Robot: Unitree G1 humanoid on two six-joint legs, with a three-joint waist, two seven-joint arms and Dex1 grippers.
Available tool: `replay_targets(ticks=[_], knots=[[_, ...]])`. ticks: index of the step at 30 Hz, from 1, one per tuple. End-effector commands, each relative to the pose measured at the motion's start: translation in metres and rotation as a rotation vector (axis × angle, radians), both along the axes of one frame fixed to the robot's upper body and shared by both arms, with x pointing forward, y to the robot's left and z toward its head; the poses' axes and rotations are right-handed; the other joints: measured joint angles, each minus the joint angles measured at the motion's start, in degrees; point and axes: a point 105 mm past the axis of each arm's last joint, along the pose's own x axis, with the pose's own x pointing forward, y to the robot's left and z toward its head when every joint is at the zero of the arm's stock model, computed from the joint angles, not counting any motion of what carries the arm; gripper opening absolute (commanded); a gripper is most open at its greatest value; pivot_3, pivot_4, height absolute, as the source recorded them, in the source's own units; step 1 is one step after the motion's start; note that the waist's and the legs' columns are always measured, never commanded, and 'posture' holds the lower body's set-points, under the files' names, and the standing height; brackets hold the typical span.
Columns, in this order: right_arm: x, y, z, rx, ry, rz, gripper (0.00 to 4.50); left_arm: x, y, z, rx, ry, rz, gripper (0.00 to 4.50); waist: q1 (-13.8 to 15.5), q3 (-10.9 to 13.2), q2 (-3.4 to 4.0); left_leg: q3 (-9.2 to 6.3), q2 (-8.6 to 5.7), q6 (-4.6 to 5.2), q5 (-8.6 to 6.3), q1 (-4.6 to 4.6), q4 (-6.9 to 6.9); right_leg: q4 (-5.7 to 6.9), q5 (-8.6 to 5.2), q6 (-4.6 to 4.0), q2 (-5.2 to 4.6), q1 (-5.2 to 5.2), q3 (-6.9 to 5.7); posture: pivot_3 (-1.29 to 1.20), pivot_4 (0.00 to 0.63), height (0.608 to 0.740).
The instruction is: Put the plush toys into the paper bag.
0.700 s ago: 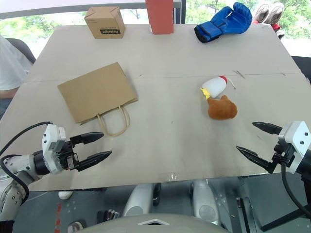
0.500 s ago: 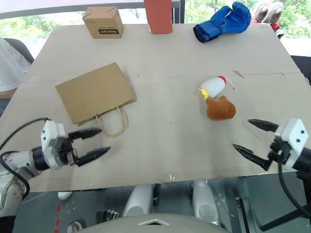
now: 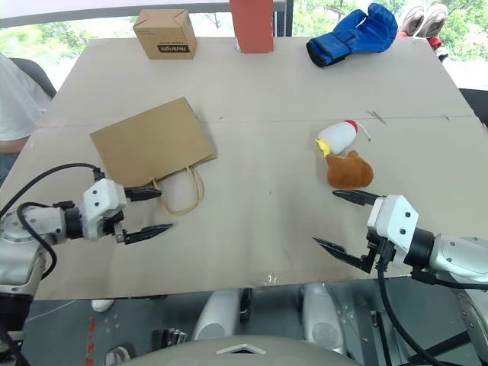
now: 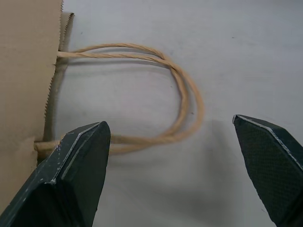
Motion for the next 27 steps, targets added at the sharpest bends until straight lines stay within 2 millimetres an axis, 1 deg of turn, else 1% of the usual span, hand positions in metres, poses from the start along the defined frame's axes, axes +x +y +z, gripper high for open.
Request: replay_targets(ticks=[1, 2, 3, 5, 9, 11, 14, 18, 20, 24, 25, 26, 27], knots=[[-0.005, 0.006, 0.007, -0.001, -0.051, 0.009, 4.5, 0.008, -0.002, 0.002, 0.021, -0.04, -0.029, 3.56, 0.1, 0.0, -0.01, 0.0, 0.0, 0.0, 0.0, 0.0, 0.0, 0.02, 0.0, 0.0, 0.01, -0.01, 0.0, 0.0, 0.15, 0.74], [-0.006, 0.006, 0.007, 0.001, -0.052, 0.004, 4.5, 0.01, -0.004, 0.002, 0.005, -0.032, -0.032, 3.06, 0.2, 0.0, -0.02, 0.0, 0.01, 0.0, 0.0, 0.01, 0.0, 0.06, 0.0, 0.0, 0.03, -0.01, 0.01, 0.0, 0.15, 0.74], [-0.006, 0.006, 0.006, 0.001, -0.051, 0.001, 4.5, 0.01, -0.006, 0.002, -0.007, -0.021, -0.048, 2.78, 0.3, 0.0, -0.02, 0.0, 0.01, 0.0, 0.0, 0.01, 0.01, 0.08, 0.0, 0.0, 0.03, -0.01, 0.01, 0.0, 0.15, 0.74], [-0.006, 0.006, 0.006, 0.005, -0.053, -0.009, 4.5, 0.007, -0.008, 0.001, -0.017, 0.004, -0.081, 1.71, 0.3, 0.0, -0.02, 0.0, 0.02, 0.01, 0.0, 0.03, 0.05, 0.15, 0.0, 0.01, 0.04, -0.01, 0.01, 0.0, 0.15, 0.74], [-0.006, 0.006, 0.006, 0.007, -0.06, -0.025, 4.5, 0.008, -0.013, 0.007, -0.1, 0.04, -0.082, 0.09, 0.4, 0.0, -0.03, 0.01, 0.02, 0.01, 0.01, 0.05, 0.06, 0.2, 0.0, 0.01, 0.04, -0.01, 0.02, 0.0, 0.15, 0.74], [-0.006, 0.006, 0.005, 0.01, -0.061, -0.032, 4.5, 0.007, -0.019, 0.015, -0.182, 0.09, -0.077, 0.09, 0.5, 0.0, -0.03, 0.0, 0.02, 0.01, 0.01, 0.05, 0.09, 0.22, -0.01, 0.02, 0.05, 0.0, 0.02, 0.0, 0.15, 0.74], [-0.004, 0.008, 0.006, 0.03, -0.068, -0.044, 4.5, 0.007, -0.034, 0.037, -0.377, 0.222, -0.053, 0.09, 0.6, 0.0, -0.07, -0.02, 0.03, 0.01, 0.01, 0.03, 0.15, 0.26, -0.01, 0.03, 0.05, 0.02, 0.0, 0.0, 0.15, 0.74], [0.0, 0.015, 0.007, 0.075, -0.056, -0.048, 4.5, 0.007, -0.047, 0.055, -0.519, 0.341, -0.035, 0.09, 0.4, 0.0, -0.07, -0.06, 0.02, 0.01, 0.01, 0.03, 0.22, 0.31, -0.11, 0.19, 0.07, 0.04, 0.0, 0.0, 0.15, 0.74], [0.004, 0.022, 0.007, 0.124, -0.029, -0.049, 4.5, 0.005, -0.056, 0.065, -0.583, 0.393, -0.045, 0.09, 0.2, 0.0, -0.1, -0.07, 0.04, 0.01, 0.01, 0.05, 0.23, 0.35, -0.11, 0.21, 0.1, 0.04, 0.01, 0.0, 0.15, 0.74], [0.02, 0.032, -0.003, 0.129, 0.042, -0.101, 4.5, 0.006, -0.073, 0.078, -0.681, 0.453, -0.061, 0.09, 0.1, 0.0, -0.1, -0.11, 0.04, 0.01, 0.02, 0.08, 0.23, 0.43, -0.1, 0.19, 0.14, 0.04, 0.01, 0.0, 0.15, 0.74], [0.04, 0.043, -0.005, 0.223, 0.087, -0.129, 4.25, 0.008, -0.085, 0.085, -0.746, 0.479, -0.088, 0.03, 0.1, -0.1, -0.16, -0.12, 0.05, 0.01, 0.02, 0.09, 0.23, 0.43, -0.09, 0.17, 0.15, 0.06, 0.01, 0.0, 0.15, 0.74], [0.054, 0.061, -0.007, 0.27, 0.113, -0.105, 3.95, 0.008, -0.097, 0.09, -0.801, 0.518, -0.127, 0.0, -0.2, -0.1, -0.38, -0.12, 0.04, 0.02, 0.02, 0.12, 0.22, 0.43, -0.03, 0.07, 0.16, 0.07, 0.01, 0.0, 0.15, 0.74], [0.064, 0.076, -0.007, 0.294, 0.13, -0.079, 3.54, 0.007, -0.106, 0.094, -0.835, 0.547, -0.154, 0.0, -0.3, -0.1, -0.31, -0.19, 0.08, 0.02, 0.02, 0.18, 0.31, 0.46, -0.02, 0.06, 0.27, 0.12, 0.01, 0.0, 0.15, 0.74]])
